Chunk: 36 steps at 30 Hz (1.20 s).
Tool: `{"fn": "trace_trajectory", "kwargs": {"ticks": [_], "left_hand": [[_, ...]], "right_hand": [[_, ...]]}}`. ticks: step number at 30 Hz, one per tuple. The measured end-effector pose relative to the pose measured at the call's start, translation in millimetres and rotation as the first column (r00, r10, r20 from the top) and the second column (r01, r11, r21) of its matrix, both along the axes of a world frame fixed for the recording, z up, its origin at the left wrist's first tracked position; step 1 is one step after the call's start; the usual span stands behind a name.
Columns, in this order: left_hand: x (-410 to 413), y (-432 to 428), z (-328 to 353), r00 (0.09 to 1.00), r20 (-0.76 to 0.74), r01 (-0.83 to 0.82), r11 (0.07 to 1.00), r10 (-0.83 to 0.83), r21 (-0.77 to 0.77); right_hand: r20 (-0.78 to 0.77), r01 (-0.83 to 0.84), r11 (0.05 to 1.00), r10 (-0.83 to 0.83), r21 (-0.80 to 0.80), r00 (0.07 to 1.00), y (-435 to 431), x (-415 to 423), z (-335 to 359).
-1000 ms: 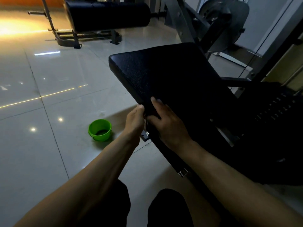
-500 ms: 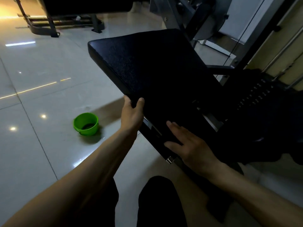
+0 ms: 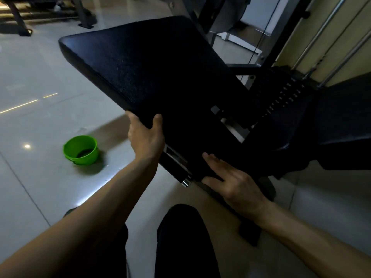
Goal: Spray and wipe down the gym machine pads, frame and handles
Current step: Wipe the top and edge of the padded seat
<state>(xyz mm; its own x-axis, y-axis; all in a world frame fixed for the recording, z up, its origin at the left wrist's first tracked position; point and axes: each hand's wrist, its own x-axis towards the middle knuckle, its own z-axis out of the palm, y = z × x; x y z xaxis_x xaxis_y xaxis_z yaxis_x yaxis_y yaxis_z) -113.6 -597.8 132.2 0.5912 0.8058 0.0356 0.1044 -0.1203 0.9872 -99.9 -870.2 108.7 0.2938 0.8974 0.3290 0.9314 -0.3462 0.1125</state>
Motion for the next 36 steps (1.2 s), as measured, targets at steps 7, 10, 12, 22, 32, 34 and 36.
{"fn": "trace_trajectory", "kwargs": {"ticks": [7, 10, 12, 22, 32, 34, 36], "left_hand": [[5, 5, -7, 1.0, -0.013, -0.02, 0.999, 0.021, 0.03], [8, 8, -9, 0.999, -0.018, -0.047, 0.998, 0.048, 0.05], [8, 7, -9, 0.999, -0.017, -0.031, 0.998, 0.031, 0.055], [-2, 19, 5, 0.998, 0.069, 0.01, 0.989, 0.001, -0.149], [-4, 132, 57, 0.997, 0.063, 0.06, 0.944, -0.042, -0.325], [-5, 157, 63, 0.994, 0.088, 0.095, 0.928, -0.068, -0.361], [-6, 181, 68, 0.992, 0.093, 0.114, 0.914, -0.084, -0.389]], "right_hand": [[0.076, -0.05, 0.992, 0.041, 0.112, 0.996, 72, 12, 5], [0.069, -0.047, 0.995, 0.042, 0.083, 0.997, 56, 12, 3], [0.042, -0.045, 0.998, 0.043, 0.042, 0.998, 15, 7, -3], [-0.014, -0.028, 0.989, 0.03, 0.146, 0.999, 85, 17, 6], [-0.032, 0.001, 0.987, 0.004, 0.16, 0.999, 248, 43, 57], [-0.036, 0.004, 0.985, 0.003, 0.173, 0.999, 294, 51, 72], [-0.048, -0.007, 0.98, 0.017, 0.201, 0.999, 337, 59, 87]]}}
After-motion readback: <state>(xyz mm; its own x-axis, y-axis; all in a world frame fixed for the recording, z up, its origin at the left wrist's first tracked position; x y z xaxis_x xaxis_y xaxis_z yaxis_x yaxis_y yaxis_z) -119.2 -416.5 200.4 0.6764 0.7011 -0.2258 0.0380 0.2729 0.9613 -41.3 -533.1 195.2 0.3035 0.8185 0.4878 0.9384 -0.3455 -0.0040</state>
